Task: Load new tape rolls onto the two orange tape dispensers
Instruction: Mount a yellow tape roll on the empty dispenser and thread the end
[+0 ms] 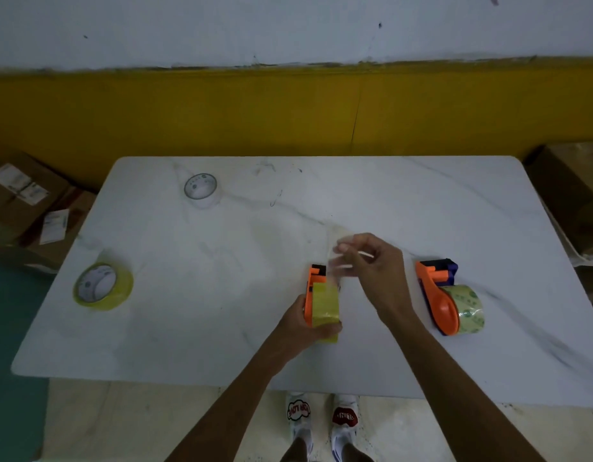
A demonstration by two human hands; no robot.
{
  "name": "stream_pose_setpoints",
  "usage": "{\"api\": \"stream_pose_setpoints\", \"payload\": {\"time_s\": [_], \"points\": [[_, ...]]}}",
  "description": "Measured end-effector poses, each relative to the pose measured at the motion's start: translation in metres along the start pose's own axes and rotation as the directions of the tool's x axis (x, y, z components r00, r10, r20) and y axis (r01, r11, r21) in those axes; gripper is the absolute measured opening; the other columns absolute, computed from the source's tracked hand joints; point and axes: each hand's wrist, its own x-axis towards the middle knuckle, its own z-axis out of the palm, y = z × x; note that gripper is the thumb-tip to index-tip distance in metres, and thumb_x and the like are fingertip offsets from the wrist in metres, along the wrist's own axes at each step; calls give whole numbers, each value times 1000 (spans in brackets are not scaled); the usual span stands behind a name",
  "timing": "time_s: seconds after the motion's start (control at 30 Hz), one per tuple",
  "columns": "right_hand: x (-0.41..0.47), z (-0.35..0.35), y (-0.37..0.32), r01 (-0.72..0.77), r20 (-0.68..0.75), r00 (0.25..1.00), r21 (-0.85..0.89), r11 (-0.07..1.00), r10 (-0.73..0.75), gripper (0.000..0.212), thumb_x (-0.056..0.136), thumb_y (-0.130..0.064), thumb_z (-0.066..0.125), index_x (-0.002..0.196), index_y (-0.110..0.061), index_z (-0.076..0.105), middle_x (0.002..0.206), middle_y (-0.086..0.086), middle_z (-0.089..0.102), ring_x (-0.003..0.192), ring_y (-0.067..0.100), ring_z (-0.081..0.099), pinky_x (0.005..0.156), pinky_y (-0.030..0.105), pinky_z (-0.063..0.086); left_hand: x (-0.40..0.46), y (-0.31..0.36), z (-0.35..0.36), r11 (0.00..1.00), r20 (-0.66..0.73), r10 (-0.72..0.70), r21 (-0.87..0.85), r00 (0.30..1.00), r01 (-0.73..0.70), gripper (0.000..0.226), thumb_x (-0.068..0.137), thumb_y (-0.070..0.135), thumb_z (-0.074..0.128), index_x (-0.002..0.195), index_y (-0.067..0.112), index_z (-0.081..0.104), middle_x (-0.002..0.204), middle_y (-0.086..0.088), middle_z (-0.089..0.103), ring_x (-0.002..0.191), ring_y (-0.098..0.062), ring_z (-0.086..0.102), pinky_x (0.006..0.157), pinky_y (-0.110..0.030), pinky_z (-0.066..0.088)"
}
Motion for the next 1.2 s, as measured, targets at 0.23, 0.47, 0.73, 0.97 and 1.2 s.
{"api": "stream_pose_setpoints", "payload": {"time_s": [0.23, 0.47, 0.73, 0.97, 1.2], "points": [[49, 11, -11, -16, -2, 1000, -31, 999, 16, 13, 87, -8, 67, 96, -1, 72, 89, 14, 75, 70, 26, 76, 59, 37, 63, 1, -1, 6, 998, -30, -51, 39, 998, 52, 22, 79, 27, 75, 98, 23, 63, 80, 11, 71, 70, -1, 70, 58, -10, 52], [103, 7, 38, -228, 17, 973, -84, 970, 231, 13, 87, -2, 66, 98, 3, 70, 92, 19, 74, 65, 21, 75, 56, 31, 62, 18, 12, -1, 972, 36, -220, -82, 975, 222, 44, 81, 48, 66, 103, 11, 71, 87, -12, 79, 81, -23, 76, 82, -33, 60], [105, -2, 109, -397, 23, 909, -252, 883, 415, 31, 73, -1, 76, 103, -4, 68, 92, 17, 72, 77, 24, 70, 65, 27, 59, 6, 26, -6, 989, 29, -103, -104, 994, 105, 27, 89, 30, 62, 82, 4, 69, 59, 2, 74, 54, -10, 70, 51, -19, 54], [85, -15, 101, -283, 212, 925, -165, 945, 314, 26, 88, 5, 58, 110, -1, 72, 100, -3, 70, 86, -2, 67, 70, 7, 53, -18, 35, -9, 1000, 107, 22, 14, 994, -24, 11, 87, 23, 64, 81, 16, 69, 67, 1, 75, 66, -14, 71, 65, -24, 57], [48, -7, 110, -611, 319, 789, 322, 723, 525, 53, 100, -32, 41, 132, 8, 52, 131, 26, 59, 119, 39, 56, 102, 44, 46, -28, 35, -6, 995, 33, 88, -58, 996, -86, 15, 81, 30, 65, 76, 19, 73, 72, -6, 76, 70, -21, 72, 73, -33, 59]]}}
